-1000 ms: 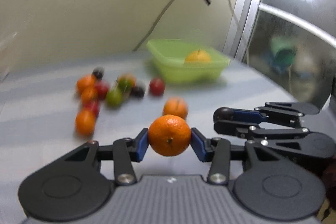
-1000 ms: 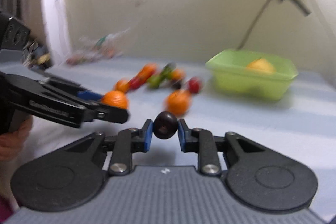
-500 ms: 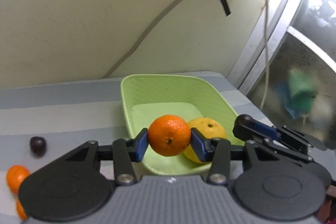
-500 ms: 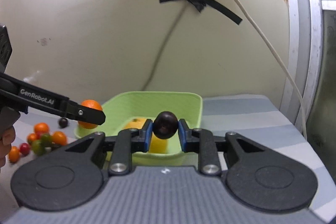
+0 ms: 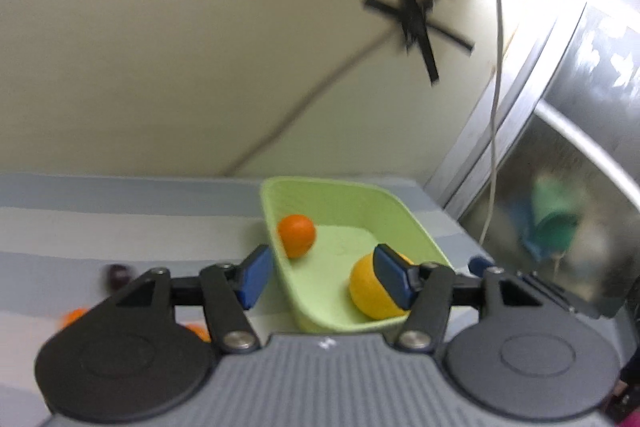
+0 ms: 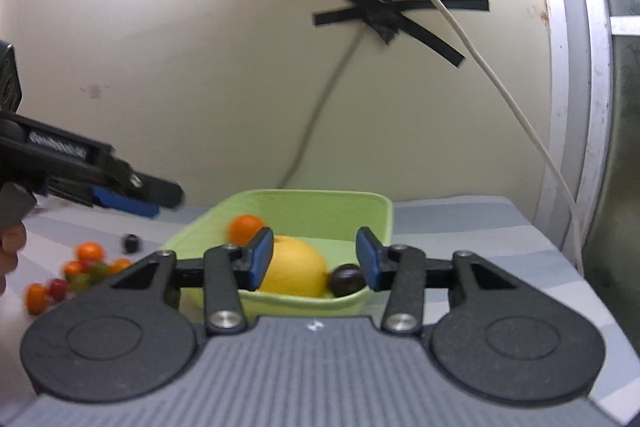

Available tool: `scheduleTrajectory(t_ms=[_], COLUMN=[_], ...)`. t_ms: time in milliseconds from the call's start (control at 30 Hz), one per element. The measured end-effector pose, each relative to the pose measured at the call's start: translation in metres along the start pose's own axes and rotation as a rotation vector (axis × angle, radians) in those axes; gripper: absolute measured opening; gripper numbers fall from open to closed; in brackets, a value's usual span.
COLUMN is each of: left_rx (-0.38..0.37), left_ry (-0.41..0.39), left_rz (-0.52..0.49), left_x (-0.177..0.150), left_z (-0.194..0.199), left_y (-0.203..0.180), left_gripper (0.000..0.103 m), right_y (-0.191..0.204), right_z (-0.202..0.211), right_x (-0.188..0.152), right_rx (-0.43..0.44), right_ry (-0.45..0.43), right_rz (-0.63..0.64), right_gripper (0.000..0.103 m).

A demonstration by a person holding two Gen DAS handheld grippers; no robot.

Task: Organize fruits
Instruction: 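Grasp a small orange tomato with the left tool, then grasp a red cherry tomato with the right tool while the left holds its tomato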

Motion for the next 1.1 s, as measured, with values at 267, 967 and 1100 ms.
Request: scheduleTrajectory(t_ms=[267, 967, 1100], left_rx=[0.188, 0.248, 0.246], left_ry=[-0.093, 0.033, 0.016], left_rz=[0.060, -0.069, -0.056], left_x=[-0.045, -0.124, -0.136], left_z=[0.115, 0.101, 0.124], left_y=[0.063, 0.070, 0.074], left_gripper=[0.061, 0.030, 0.030], right_y=[0.053, 0.174, 0.192], right_z=[0.046, 0.007, 0.000], right_x=[-0.024, -0.029, -0.035], right_rx=[0.142, 0.349, 0.366], right_ry=[0.045, 0.231, 0.253], right_rz=[0.051, 0.063, 0.095], right_gripper=[0.048, 0.038, 0.039])
Point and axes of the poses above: each gripper's, at about its wrist camera, not at the fingertips, and z roughly against the way its jaws point, y to its left, x to its top, the point moved 7 cm from there along -z, roughly the way its jaws point, and after that the axes turned 10 degrees about -x, right-handed, at the moved point
